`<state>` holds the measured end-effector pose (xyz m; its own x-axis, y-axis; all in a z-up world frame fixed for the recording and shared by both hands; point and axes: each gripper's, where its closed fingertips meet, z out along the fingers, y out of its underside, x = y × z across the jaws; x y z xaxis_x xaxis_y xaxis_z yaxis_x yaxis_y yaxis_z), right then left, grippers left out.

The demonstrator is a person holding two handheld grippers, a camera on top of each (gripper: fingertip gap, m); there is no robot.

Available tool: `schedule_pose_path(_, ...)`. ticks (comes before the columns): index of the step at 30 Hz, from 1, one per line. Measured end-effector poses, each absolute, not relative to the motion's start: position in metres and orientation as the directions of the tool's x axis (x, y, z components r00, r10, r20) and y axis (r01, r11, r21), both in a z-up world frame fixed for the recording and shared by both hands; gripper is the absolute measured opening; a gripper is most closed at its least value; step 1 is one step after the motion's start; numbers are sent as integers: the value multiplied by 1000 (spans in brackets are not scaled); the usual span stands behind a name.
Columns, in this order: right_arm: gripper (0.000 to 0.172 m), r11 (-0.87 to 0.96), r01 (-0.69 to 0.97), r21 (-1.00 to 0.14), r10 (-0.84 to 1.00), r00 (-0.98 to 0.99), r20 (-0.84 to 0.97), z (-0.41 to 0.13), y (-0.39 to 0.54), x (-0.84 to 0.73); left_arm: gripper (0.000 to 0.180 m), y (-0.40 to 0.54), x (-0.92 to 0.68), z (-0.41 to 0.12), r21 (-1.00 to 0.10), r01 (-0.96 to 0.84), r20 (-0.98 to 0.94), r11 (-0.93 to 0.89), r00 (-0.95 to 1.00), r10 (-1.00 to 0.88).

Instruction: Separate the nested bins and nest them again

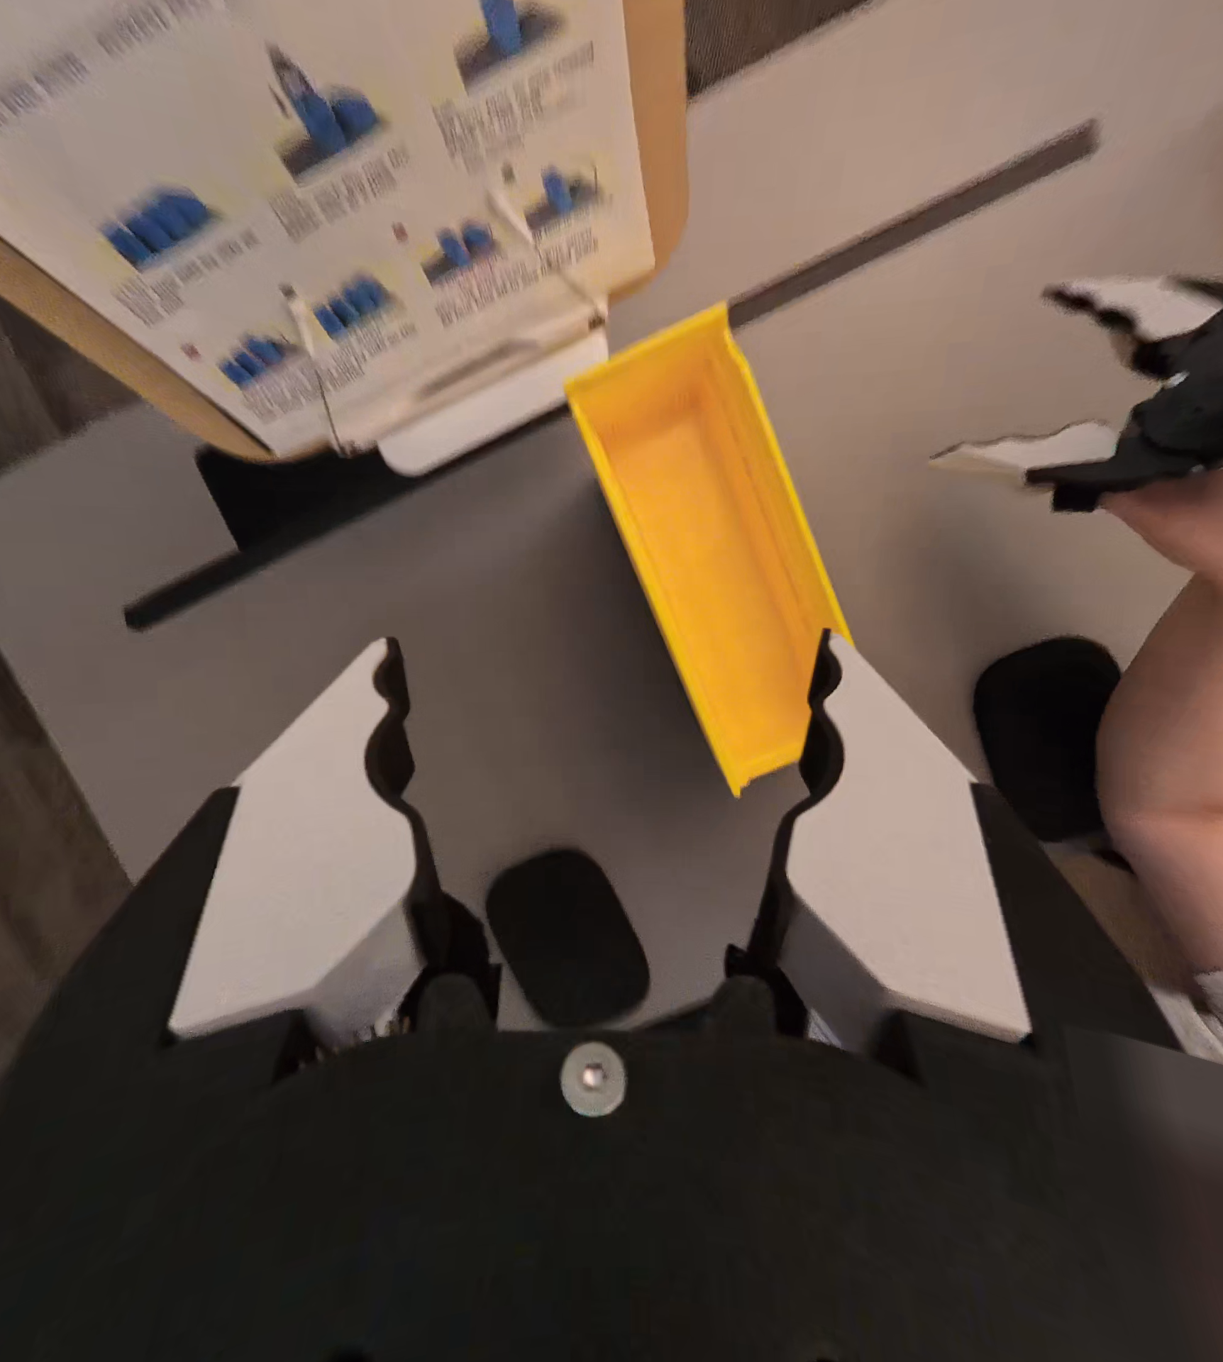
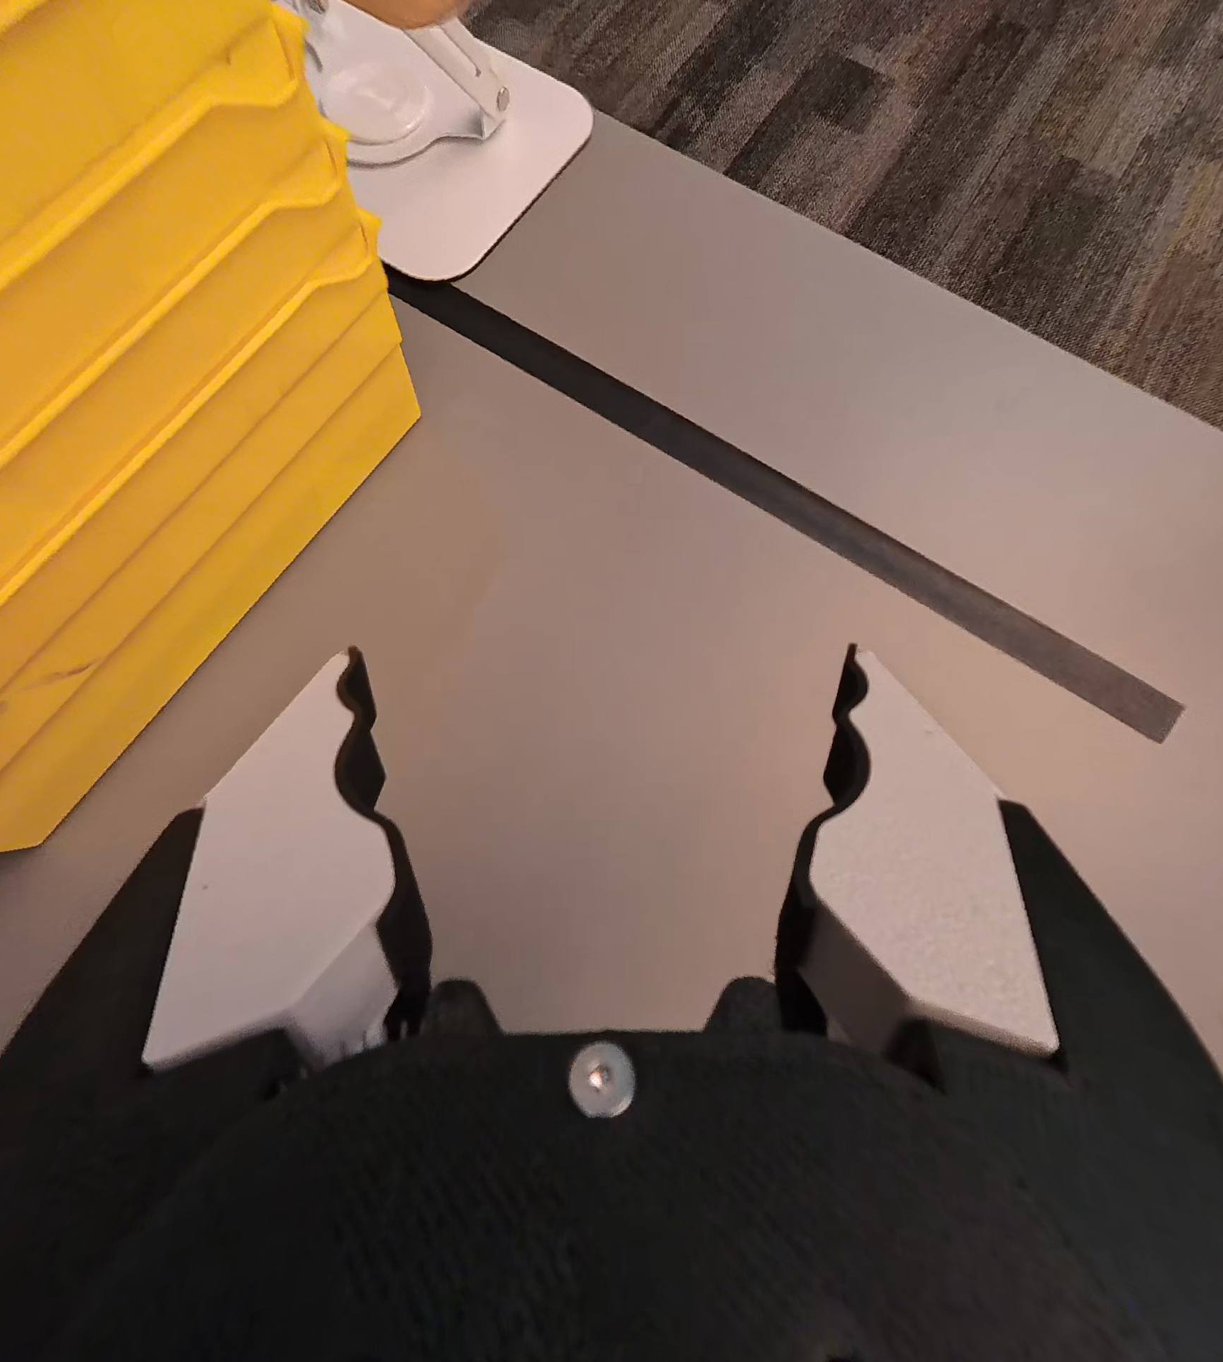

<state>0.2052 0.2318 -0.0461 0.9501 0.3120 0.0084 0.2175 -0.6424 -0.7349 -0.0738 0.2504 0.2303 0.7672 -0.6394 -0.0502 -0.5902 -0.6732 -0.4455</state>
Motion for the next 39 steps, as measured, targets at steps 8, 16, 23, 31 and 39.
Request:
schedule_pose_path(8,124,-512,298,-805,301,941,157,-19,246,188,96,250,-111,288,-917,-283,75,-279,567,-820)
schedule_pose_path(16,124,-356,322,-877,185,944,272,34,241,197,82,219,-147,245,-990,127,-11,65,384,-923)
schedule_pose_path(23,122,-228,147,-962,203,974,100,103,193,159,56,210,-178,234,-867,410,-97,282,417,-904)
schedule_pose_path(31,104,-411,114,-905,306,952,-18,74,165,62,42,216,-186,222,-883,368,-124,292,417,-901)
schedule_pose_path(39,123,-637,68,-768,176,983,-59,52,188,18,37,223,-185,213,-906,280,-157,318,475,-866)
